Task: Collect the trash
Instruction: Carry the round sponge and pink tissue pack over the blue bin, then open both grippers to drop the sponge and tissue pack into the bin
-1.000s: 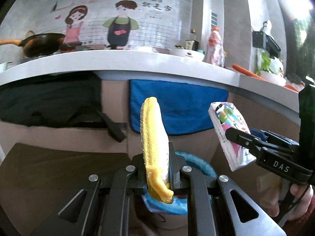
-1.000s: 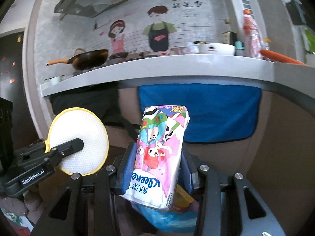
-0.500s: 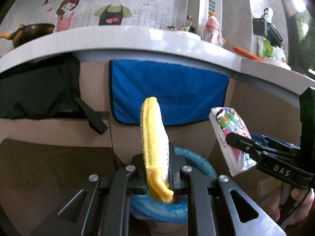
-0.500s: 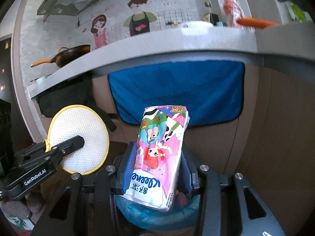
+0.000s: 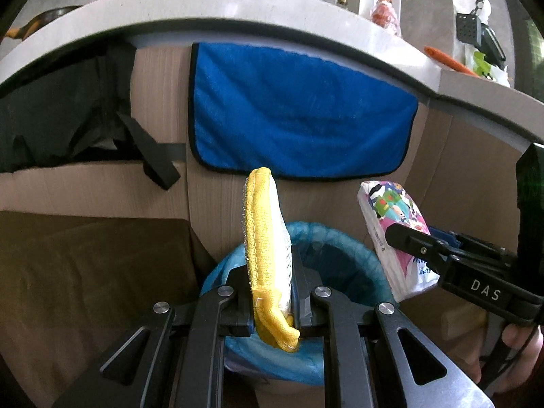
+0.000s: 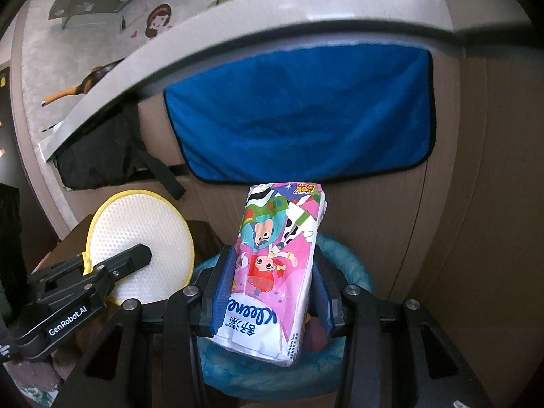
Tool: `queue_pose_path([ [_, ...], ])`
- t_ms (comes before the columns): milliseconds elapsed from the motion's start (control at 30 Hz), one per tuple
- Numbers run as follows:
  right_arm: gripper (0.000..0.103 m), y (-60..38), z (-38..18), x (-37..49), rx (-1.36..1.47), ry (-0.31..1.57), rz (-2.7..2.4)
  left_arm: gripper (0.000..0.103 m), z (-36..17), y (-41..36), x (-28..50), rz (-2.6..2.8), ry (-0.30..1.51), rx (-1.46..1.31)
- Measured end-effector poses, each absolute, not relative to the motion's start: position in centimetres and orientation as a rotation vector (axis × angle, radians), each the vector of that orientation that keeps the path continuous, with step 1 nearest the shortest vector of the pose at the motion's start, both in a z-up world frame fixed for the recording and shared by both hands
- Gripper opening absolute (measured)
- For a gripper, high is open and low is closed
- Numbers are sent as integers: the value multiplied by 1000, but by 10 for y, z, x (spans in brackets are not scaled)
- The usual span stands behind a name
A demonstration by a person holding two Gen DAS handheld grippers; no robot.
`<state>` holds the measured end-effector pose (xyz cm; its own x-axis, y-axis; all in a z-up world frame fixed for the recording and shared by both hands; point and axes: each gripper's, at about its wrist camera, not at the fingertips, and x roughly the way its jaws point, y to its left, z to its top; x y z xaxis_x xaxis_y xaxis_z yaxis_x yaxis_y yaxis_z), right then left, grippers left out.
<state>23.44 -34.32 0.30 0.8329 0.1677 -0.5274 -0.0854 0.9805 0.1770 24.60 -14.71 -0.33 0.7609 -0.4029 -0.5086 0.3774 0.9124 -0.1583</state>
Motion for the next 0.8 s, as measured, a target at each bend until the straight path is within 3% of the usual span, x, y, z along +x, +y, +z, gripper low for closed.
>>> queue_pose_path([
  [800, 40, -351, -53, 277, 184, 698, 121, 16, -54, -162, 284, -436, 687, -67],
])
